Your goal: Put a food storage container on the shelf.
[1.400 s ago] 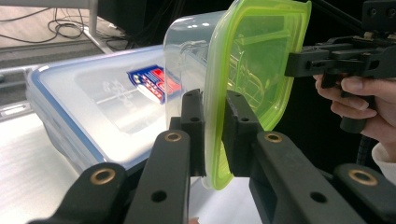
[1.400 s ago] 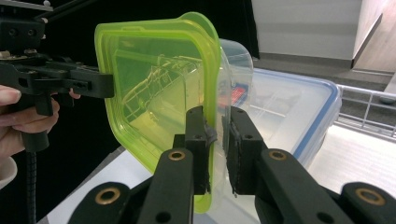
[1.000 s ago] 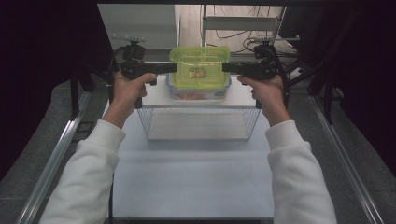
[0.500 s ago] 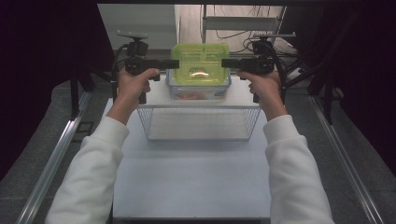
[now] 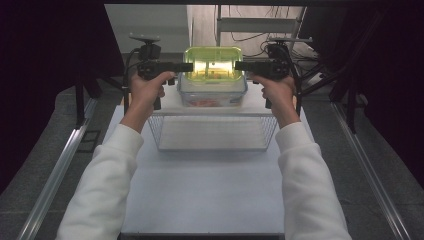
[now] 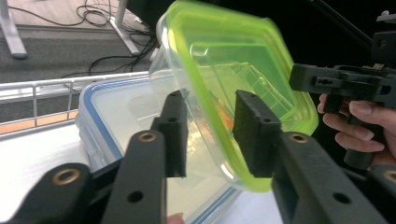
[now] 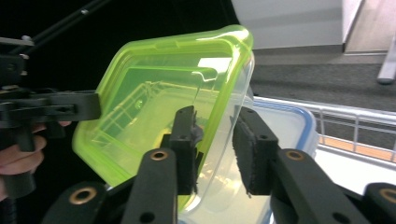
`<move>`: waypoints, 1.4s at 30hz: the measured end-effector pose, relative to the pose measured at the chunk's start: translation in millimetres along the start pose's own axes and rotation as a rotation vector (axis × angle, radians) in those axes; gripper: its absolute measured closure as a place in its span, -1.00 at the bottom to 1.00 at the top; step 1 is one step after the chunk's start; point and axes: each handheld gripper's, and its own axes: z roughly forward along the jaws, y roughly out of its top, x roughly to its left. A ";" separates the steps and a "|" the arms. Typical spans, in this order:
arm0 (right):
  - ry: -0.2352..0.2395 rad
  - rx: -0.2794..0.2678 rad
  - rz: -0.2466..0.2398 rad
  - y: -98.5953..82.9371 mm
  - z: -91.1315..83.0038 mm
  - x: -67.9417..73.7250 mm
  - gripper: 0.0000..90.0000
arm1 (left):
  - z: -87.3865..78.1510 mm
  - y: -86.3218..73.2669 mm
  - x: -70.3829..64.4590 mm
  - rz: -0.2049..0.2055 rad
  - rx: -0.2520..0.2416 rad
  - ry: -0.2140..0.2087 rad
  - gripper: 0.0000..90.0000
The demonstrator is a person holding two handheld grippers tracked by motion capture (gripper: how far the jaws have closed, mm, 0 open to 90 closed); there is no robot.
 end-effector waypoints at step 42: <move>0.090 -0.035 -0.056 -53.8 -67.4 9.1 -0.01 | -77.3 -51.6 -1.2 0.074 -0.026 -0.045 -0.42</move>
